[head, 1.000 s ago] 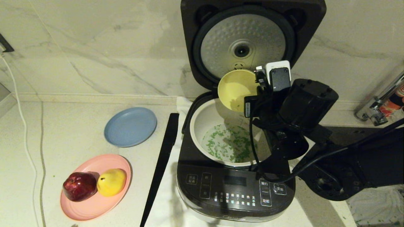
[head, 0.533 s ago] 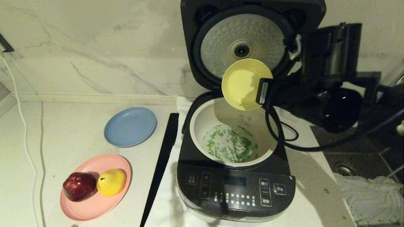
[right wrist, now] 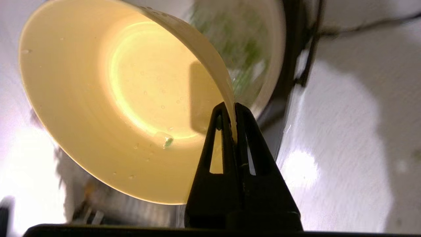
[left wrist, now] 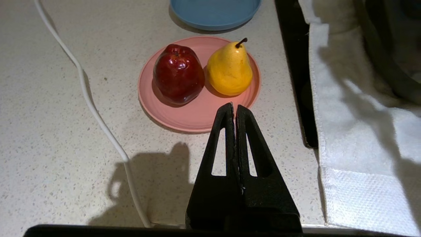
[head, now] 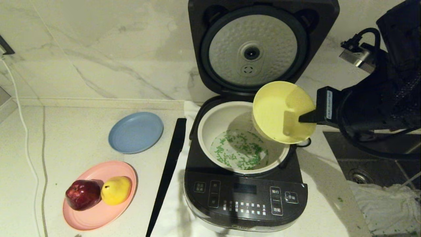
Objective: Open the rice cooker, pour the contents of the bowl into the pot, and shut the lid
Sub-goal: Place the bowl on the table
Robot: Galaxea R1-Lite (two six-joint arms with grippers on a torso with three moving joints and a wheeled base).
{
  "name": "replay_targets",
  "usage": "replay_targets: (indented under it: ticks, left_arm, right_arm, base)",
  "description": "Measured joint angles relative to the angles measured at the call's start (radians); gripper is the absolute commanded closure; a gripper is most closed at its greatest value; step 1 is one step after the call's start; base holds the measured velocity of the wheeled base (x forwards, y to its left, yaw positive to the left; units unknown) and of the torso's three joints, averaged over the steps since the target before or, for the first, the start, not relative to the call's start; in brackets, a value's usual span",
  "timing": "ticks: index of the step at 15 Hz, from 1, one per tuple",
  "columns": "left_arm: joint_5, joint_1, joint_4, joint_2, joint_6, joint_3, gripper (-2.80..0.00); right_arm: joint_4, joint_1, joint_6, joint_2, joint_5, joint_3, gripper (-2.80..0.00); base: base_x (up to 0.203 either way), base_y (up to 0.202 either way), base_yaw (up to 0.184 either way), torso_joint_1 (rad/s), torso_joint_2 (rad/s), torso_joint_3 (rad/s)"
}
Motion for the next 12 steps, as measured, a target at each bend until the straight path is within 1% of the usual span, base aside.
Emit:
replay_targets:
  ticks: [3,6,8,10,12]
  left_arm:
    - [0.000,0.000,0.000,0.000,0.000,0.000,0.00]
    - [0.000,0.000,0.000,0.000,0.000,0.000,0.00]
    - [0.000,0.000,0.000,0.000,0.000,0.000,0.00]
    - [0.000,0.000,0.000,0.000,0.000,0.000,0.00]
    - [0.000,0.000,0.000,0.000,0.000,0.000,0.00]
  right_arm:
    - [0.079,-0.007,0.006,-0.042,0.047,-0.009,0.00]
    - [0.167,-0.071,0.009,-0.085,0.122,-0.009,0.00]
    - [0.194,-0.160,0.005,-0.112,0.146,0.004,0.00]
    - [0.208,-0.282,-0.017,-0.134,0.178,0.037,0.00]
    - [0.202,-0.421,-0.066,-0.151,0.221,0.112,0.00]
  base:
    - [0.000,0.000,0.000,0.000,0.00,0.000]
    - [0.000,0.000,0.000,0.000,0.00,0.000]
    - [0.000,0.000,0.000,0.000,0.00,0.000]
    - [0.000,0.000,0.000,0.000,0.00,0.000]
    - [0.000,0.000,0.000,0.000,0.00,0.000]
